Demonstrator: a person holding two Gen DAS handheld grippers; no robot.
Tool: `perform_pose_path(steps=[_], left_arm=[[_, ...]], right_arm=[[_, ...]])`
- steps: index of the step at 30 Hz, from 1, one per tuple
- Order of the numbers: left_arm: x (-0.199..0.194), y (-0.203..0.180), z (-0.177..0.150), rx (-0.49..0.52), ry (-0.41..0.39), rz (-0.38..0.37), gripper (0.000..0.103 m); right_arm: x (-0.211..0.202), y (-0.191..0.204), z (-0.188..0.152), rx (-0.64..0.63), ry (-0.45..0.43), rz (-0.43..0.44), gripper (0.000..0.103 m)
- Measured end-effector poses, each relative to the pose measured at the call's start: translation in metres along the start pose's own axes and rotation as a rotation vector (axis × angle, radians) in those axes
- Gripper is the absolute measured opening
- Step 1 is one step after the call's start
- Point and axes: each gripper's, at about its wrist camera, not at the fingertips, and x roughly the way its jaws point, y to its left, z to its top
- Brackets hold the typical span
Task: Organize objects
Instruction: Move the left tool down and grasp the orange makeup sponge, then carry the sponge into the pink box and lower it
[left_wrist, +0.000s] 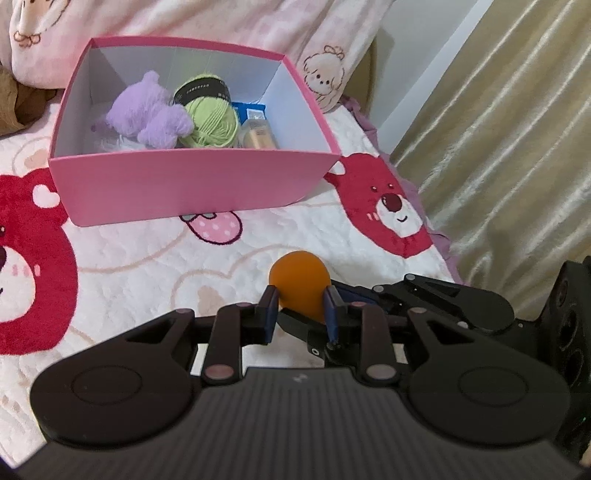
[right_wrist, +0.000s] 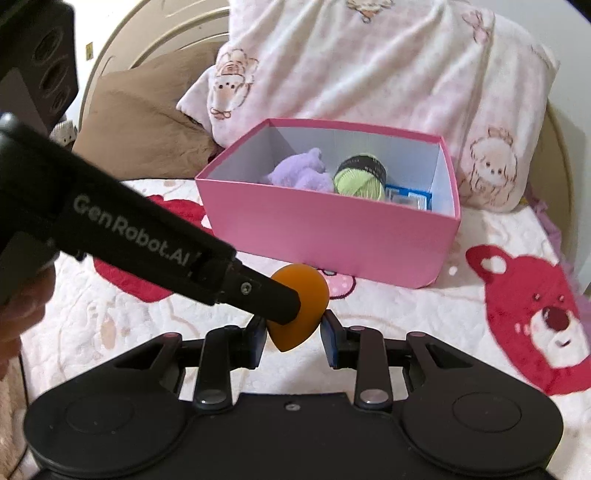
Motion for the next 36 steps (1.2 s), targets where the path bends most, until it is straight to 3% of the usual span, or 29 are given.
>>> perform_pose_path(steps=[11, 22, 30, 36], left_arm=[[-0.044, -0.011, 0.008, 0.015, -0.081, 0.004, 0.024], [-0.07, -0.011, 0.067, 0.037, -0.164, 0.054, 0.025], [-0.018, 0.03, 0.127, -0.095, -0.086, 0.049, 0.026], [0.034, 0.058, 0.143, -0.182, -0.026, 0.028, 0.027]], right_arm=[[-0.027, 0.016, 0.029, -0.039, -0.073, -0.016, 0.036], [-0.019, 0.006, 0.093, -0.014, -0.144, 0.006, 0.036], [0.039, -0.035, 0.138, 0.041, 0.022, 0.062, 0.036], [0.093, -0.066, 0.149, 0.098, 0.204, 0.096, 0.036]])
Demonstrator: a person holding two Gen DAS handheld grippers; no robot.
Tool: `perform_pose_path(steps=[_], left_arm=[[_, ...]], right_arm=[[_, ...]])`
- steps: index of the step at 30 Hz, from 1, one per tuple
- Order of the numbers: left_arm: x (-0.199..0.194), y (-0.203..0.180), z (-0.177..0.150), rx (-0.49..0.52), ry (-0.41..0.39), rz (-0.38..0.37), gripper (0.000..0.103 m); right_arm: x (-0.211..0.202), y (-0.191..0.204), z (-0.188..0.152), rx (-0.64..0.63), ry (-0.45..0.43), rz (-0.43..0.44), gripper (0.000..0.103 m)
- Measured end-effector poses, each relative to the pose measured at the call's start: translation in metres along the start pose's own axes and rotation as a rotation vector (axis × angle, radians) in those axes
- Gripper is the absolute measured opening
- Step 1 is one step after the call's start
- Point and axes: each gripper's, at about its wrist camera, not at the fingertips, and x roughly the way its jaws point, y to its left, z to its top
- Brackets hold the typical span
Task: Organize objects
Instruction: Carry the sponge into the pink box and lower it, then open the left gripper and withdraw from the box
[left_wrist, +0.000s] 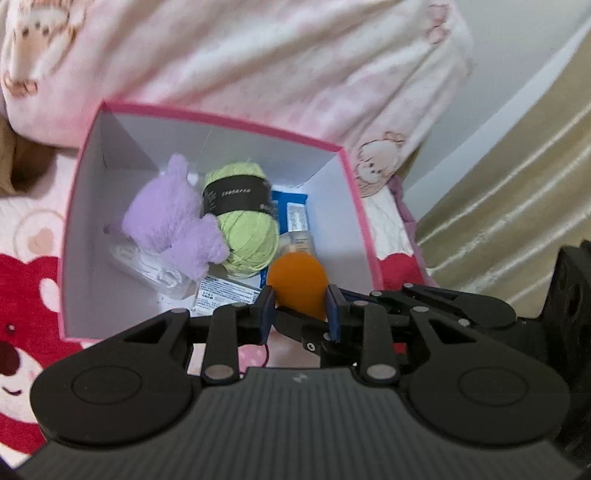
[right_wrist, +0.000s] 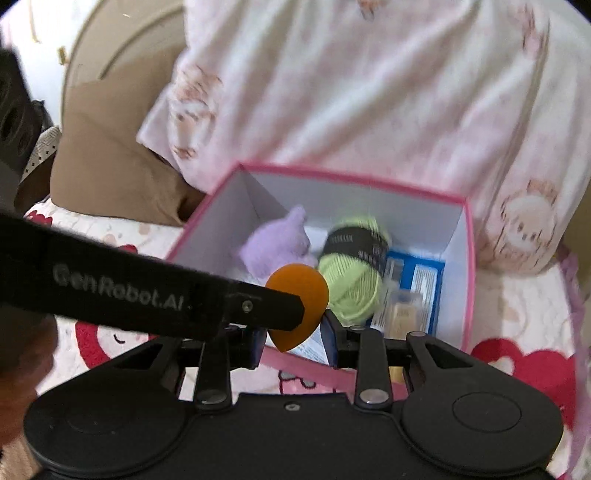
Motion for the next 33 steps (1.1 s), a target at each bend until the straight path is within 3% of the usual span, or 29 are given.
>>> perform_pose_path(steps=[5, 8, 11, 14, 16, 23, 33], left_arm=[[0.023, 0.026, 0.007, -0.139, 0.023, 0.021, 0.027], [0.032, 0.035, 0.007, -0.151, 0.037, 0.053, 0.027], [0.039, 0.042, 0.005, -0.16, 0.039, 0.087, 0.027], [0.042, 0.046, 0.006, -0.153, 0.017, 0.141, 0.027], [0.04, 0.045, 0.006, -0.124, 0.011, 0.171, 0.033], [0.018, 0.032, 0.004, -0.054, 0.01, 0.262, 0.044], [-0.056, -0.012, -0.016, 0.054, -0.003, 0.413, 0.076]], right_arm=[[0.038, -0.026, 0.013, 0.101, 0.118, 0.109, 0.036], [0.057, -0.029, 0.013, 0.116, 0.17, 0.144, 0.036], [0.072, -0.028, 0.011, 0.12, 0.197, 0.142, 0.036], [0.082, -0.029, 0.009, 0.095, 0.206, 0.072, 0.04], [0.086, -0.029, 0.006, 0.071, 0.214, 0.03, 0.04], [0.056, -0.038, -0.005, 0.061, 0.114, -0.069, 0.049], [-0.045, -0.022, -0.027, 0.08, -0.104, -0.051, 0.064]])
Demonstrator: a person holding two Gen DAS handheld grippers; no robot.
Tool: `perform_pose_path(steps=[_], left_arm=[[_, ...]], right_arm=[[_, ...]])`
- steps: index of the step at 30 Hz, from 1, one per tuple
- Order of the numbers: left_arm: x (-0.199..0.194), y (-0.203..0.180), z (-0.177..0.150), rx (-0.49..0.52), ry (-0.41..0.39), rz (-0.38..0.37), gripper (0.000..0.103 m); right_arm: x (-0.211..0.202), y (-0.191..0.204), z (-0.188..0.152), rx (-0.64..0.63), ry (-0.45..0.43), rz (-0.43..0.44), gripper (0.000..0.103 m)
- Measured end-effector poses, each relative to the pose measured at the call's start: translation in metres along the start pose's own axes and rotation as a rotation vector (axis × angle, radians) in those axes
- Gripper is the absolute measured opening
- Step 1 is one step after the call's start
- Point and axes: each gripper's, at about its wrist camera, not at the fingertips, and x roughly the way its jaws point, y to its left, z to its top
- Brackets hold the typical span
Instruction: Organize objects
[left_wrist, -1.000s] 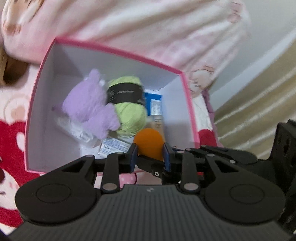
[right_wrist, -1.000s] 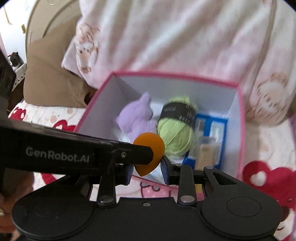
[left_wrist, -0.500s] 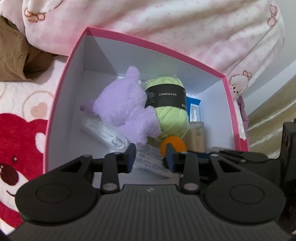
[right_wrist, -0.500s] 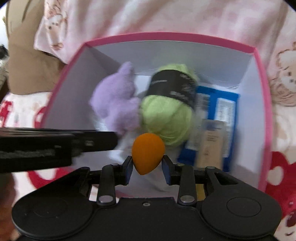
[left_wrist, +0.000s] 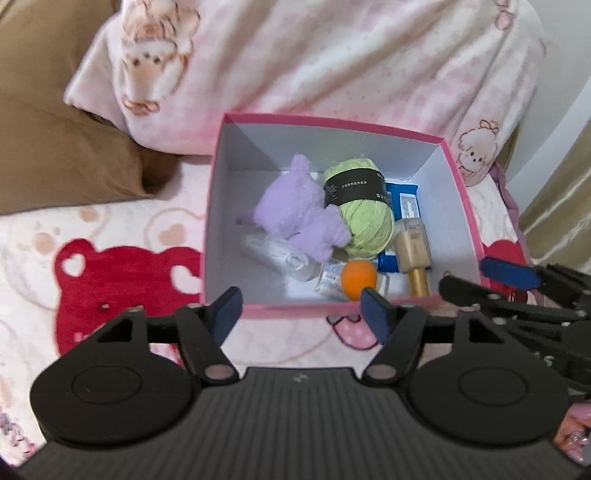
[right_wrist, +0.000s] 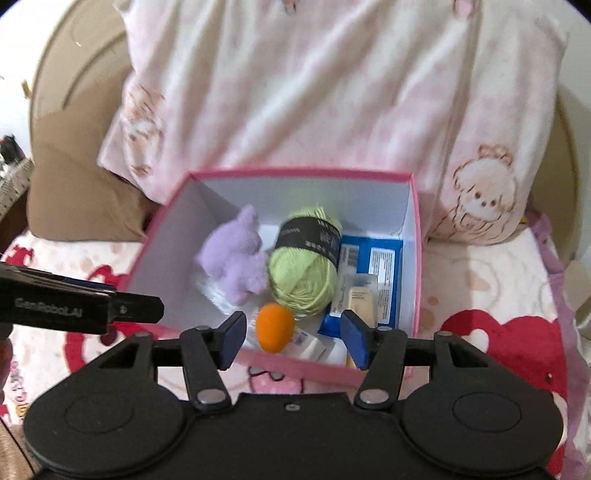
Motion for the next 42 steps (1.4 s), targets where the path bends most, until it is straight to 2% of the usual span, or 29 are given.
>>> perform_pose_path(steps=[7, 17, 21, 25, 28, 32, 38, 42], left_arm=[[-0.056, 0.002, -0.016, 0.001, -0.002, 0.019, 0.084], [-0.105, 0.004, -0.046, 0.045, -0.032, 0.097, 0.086], [-0.114, 0.007, -0.058, 0.049, -0.037, 0.095, 0.086], [-0.118, 0.011, -0.068, 0.04, -0.034, 0.089, 0.089], [-0.12, 0.011, -0.073, 0.034, -0.047, 0.083, 0.094], [-0.121, 0.012, -0.077, 0.025, -0.05, 0.065, 0.095], [-0.12, 0.011, -0.079, 0.031, -0.046, 0.083, 0.103], [-0.117, 0.011, -0.081, 0.009, -0.032, 0.106, 0.103]], right_arm=[[-0.052, 0.021, -0.008, -0.046, -0.044, -0.012, 0.074], [-0.105, 0.046, -0.022, -0.068, -0.091, -0.027, 0.085], [-0.113, 0.053, -0.028, -0.059, -0.091, -0.03, 0.087], [-0.117, 0.057, -0.036, -0.066, -0.082, -0.051, 0.093], [-0.114, 0.057, -0.039, -0.059, -0.046, -0.081, 0.095], [-0.111, 0.053, -0.04, -0.028, 0.0, -0.103, 0.095], [-0.111, 0.047, -0.042, -0.001, 0.028, -0.14, 0.096], [-0.113, 0.049, -0.044, -0.003, 0.049, -0.201, 0.097]])
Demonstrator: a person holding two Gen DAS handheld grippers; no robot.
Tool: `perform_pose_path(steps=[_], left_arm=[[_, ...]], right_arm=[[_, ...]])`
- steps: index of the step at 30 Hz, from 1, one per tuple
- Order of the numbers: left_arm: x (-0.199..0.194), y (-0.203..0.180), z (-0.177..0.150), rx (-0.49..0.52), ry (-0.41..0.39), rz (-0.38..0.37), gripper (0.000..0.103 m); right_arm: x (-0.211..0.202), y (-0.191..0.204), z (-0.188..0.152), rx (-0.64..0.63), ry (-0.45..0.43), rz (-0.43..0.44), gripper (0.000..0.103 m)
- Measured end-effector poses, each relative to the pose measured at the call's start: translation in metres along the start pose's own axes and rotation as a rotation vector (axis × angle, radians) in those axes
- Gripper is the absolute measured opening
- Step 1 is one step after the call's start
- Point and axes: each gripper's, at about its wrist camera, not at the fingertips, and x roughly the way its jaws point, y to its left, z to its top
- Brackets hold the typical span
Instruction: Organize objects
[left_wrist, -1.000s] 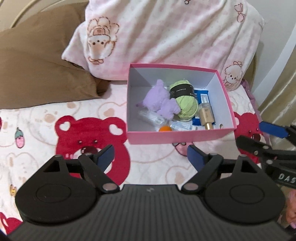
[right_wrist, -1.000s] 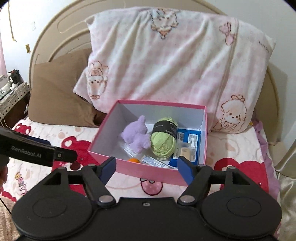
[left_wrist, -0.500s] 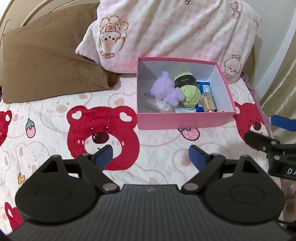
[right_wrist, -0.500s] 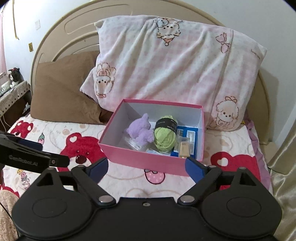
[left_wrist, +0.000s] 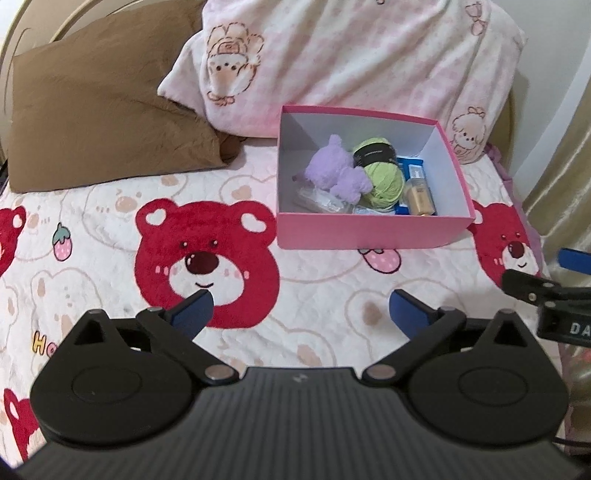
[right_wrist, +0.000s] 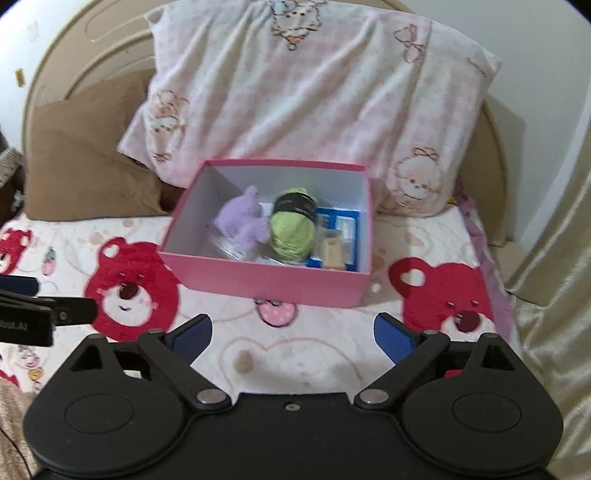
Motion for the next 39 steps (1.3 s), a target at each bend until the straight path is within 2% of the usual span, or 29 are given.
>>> perform_pose_path(steps=[7, 11, 15, 19, 27, 32, 39], left_arm=[[0.003, -0.002, -0.002, 0.009, 0.018, 0.031, 0.103], [0.001, -0.002, -0.003, 0.005, 0.016, 0.053, 0.103], [-0.004, -0.002, -0.005, 0.001, 0.017, 0.056, 0.103], [-0.008, -0.003, -0.005, 0.002, 0.021, 0.062, 0.103], [-0.008, -0.003, -0.006, -0.004, 0.052, 0.106, 0.103], [-0.004, 0.0, -0.007, -0.011, 0.079, 0.1, 0.103], [0.004, -0.001, -0.012, 0.014, 0.112, 0.13, 0.103]], right_arm=[[-0.007, 0.006, -0.003, -0.045, 0.013, -0.04, 0.098], [-0.006, 0.001, -0.002, 0.004, 0.024, -0.022, 0.098], [-0.004, 0.001, -0.005, 0.005, 0.034, -0.044, 0.098], [-0.002, -0.001, -0.007, 0.023, 0.047, -0.023, 0.098], [-0.001, 0.002, -0.01, -0.004, 0.063, -0.037, 0.098], [0.002, 0.002, -0.013, 0.002, 0.076, -0.037, 0.098], [0.005, 0.003, -0.014, 0.005, 0.084, -0.052, 0.098]])
